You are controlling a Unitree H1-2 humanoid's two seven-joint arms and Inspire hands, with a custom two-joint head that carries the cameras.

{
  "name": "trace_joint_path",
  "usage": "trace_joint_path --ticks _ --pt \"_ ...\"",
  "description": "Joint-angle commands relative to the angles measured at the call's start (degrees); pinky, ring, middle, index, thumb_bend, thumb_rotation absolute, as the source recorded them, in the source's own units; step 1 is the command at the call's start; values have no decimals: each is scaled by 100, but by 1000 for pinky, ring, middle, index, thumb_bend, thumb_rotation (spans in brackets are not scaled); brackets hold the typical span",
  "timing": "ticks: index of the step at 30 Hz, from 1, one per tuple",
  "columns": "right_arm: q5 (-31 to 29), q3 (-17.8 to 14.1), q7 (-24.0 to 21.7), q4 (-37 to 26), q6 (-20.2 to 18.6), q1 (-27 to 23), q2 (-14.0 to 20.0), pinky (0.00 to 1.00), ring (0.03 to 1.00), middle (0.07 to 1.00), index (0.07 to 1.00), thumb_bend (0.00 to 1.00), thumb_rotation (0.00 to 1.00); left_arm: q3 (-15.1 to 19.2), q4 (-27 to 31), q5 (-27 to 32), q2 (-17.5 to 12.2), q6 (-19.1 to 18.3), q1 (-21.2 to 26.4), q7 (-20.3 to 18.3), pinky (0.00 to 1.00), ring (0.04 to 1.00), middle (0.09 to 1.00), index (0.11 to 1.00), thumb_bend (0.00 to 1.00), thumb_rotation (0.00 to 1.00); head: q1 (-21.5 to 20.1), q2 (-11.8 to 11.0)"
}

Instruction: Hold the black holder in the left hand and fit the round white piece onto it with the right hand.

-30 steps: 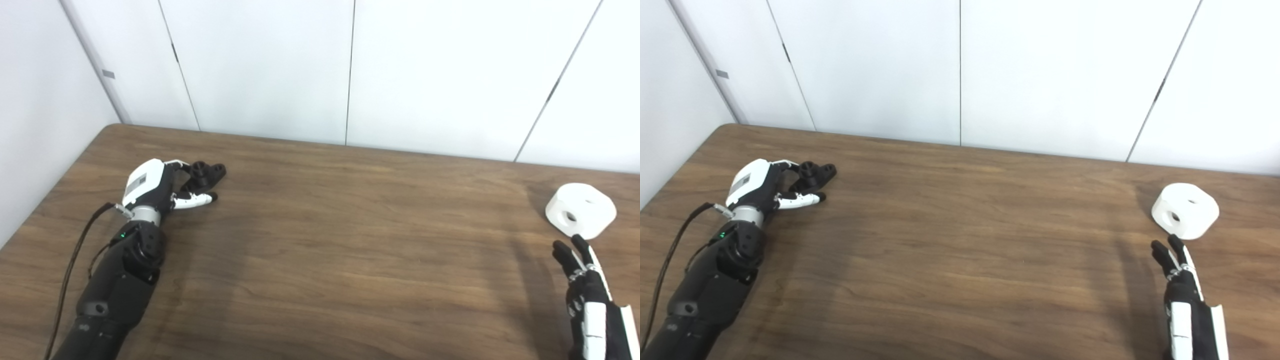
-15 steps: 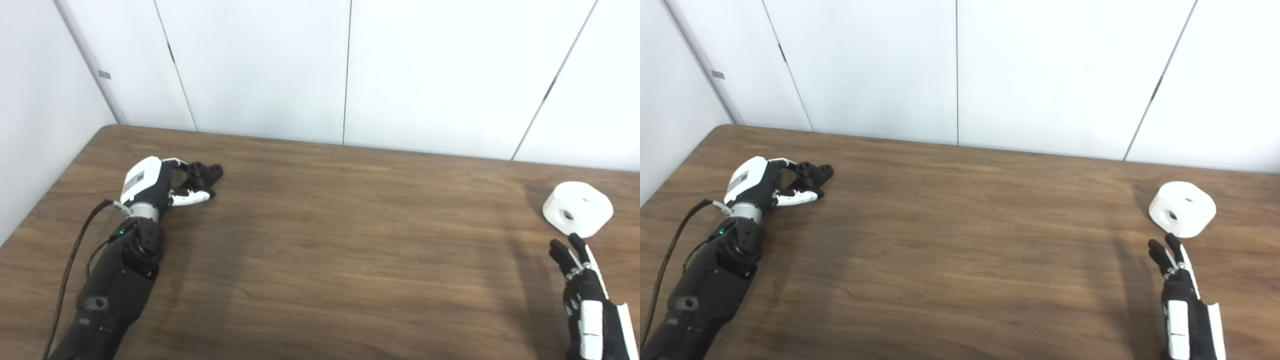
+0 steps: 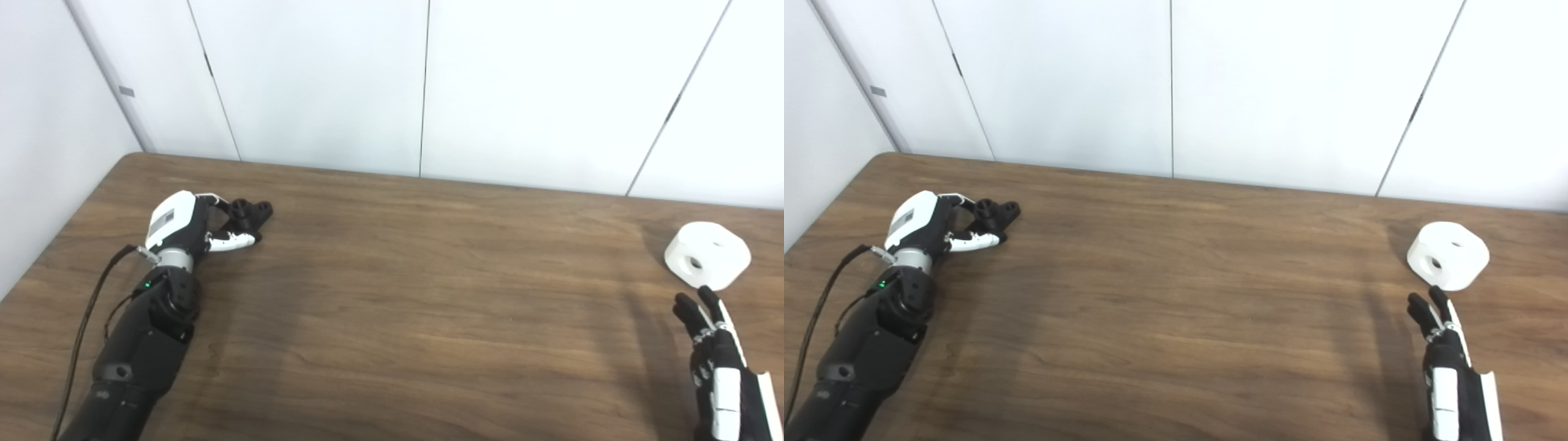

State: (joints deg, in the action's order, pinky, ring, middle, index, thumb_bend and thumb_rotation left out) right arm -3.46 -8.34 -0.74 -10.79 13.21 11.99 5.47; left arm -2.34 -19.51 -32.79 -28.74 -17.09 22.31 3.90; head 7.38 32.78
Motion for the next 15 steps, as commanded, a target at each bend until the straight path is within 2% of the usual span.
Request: trace_joint_path --ticks 1,15 --pt "-49 65 -31 191 -64 679 -111 1000 924 895 958 482 1000 13 147 -103 -248 -25 113 69 1000 927 840 636 764 229 5 3" --pt "-54 30 -60 212 -13 672 -69 1000 920 889 954 474 1000 -88 132 -111 -329 -138 47 35 1000 930 836 641 770 229 20 52"
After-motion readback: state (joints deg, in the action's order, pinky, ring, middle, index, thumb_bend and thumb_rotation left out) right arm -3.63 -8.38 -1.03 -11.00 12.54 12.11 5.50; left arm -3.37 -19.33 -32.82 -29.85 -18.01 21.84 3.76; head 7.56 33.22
